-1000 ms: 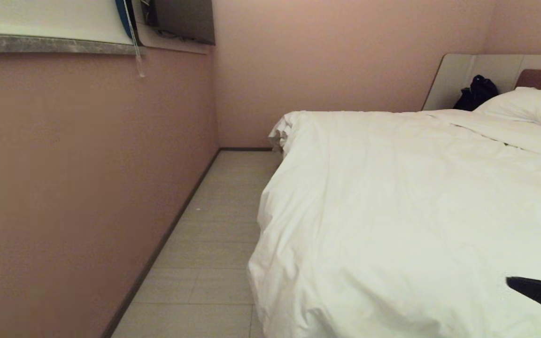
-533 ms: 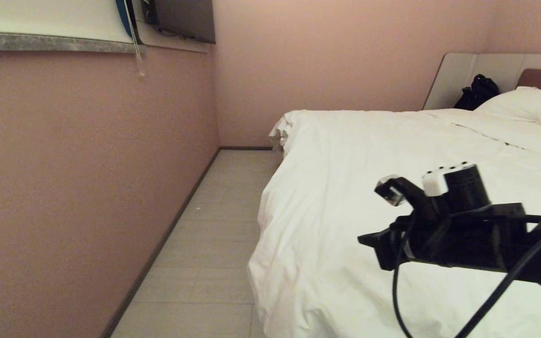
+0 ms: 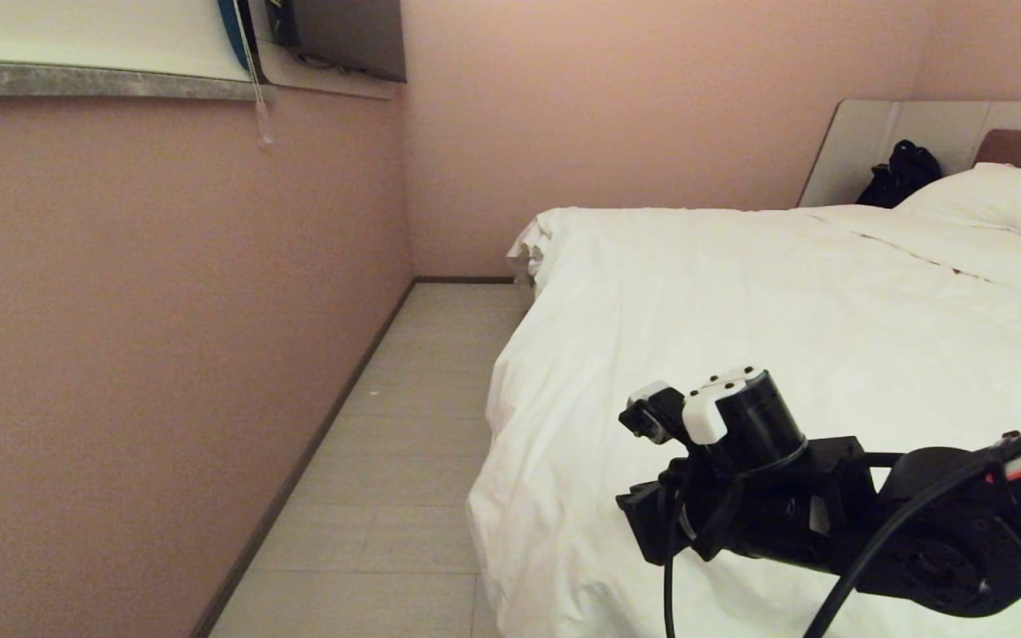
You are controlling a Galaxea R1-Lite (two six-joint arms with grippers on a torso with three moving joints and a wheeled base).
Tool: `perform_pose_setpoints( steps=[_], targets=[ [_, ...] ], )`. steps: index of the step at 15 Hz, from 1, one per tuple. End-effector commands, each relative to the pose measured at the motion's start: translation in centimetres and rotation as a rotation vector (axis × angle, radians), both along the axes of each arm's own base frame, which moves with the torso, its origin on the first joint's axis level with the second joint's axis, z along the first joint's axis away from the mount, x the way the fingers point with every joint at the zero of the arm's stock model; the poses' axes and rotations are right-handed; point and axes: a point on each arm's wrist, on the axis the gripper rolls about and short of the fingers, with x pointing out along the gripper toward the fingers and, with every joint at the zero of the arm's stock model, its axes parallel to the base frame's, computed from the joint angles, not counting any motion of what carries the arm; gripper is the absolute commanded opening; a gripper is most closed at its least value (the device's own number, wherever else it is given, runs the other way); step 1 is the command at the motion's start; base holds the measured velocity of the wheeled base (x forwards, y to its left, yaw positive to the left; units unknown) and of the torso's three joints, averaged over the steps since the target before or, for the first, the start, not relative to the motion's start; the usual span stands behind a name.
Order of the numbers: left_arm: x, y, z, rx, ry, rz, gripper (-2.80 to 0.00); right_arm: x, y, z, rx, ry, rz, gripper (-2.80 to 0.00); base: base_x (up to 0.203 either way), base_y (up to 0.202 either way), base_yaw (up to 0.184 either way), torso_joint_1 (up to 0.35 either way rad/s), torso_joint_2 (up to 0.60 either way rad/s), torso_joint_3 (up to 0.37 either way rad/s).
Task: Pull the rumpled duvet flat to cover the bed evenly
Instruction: Flatten the corners of the folded blanket
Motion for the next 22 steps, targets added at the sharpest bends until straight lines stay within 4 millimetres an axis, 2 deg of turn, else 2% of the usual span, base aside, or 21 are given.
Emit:
perform_pose_setpoints(
  steps=[1,4,7,10,12,16,20,22],
  targets=[
    [0.0,0.0,0.0,0.001,-0.001,0.0,-2.8,-0.3,0.5,-0.4,-0.033,-0.01,-0.022,0.0,0.0,0.0,0.0,0.0,0.0,0.0],
    [0.0,0.0,0.0,0.001,-0.001,0.0,-2.8,-0.9,2.1,-1.6,-0.094,-0.025,-0.029,0.0,0.0,0.0,0.0,0.0,0.0,0.0],
    [0.0,0.0,0.0,0.001,-0.001,0.0,-2.8,-0.8,3.6,-2.5,-0.117,-0.024,-0.016,0.0,0.0,0.0,0.0,0.0,0.0,0.0],
    [0.0,0.0,0.0,0.001,-0.001,0.0,-2.8,-0.1,4.9,-4.1,-0.185,-0.048,-0.084,0.0,0.0,0.0,0.0,0.0,0.0,0.0],
    [0.0,0.0,0.0,0.001,-0.001,0.0,-2.8,-0.5,6.0,-4.6,-0.188,-0.051,-0.076,0.0,0.0,0.0,0.0,0.0,0.0,0.0],
    [0.0,0.0,0.0,0.001,-0.001,0.0,-2.8,0.0,7.0,-5.1,-0.18,-0.055,-0.103,0.0,0.0,0.0,0.0,0.0,0.0,0.0],
    [0.0,0.0,0.0,0.001,-0.001,0.0,-2.8,0.8,7.7,-7.8,-0.269,-0.071,-0.182,0.0,0.0,0.0,0.0,0.0,0.0,0.0],
    [0.0,0.0,0.0,0.001,0.0,0.0,-2.8,1.0,8.1,-8.2,-0.261,-0.076,-0.19,0.0,0.0,0.0,0.0,0.0,0.0,0.0]
  ],
)
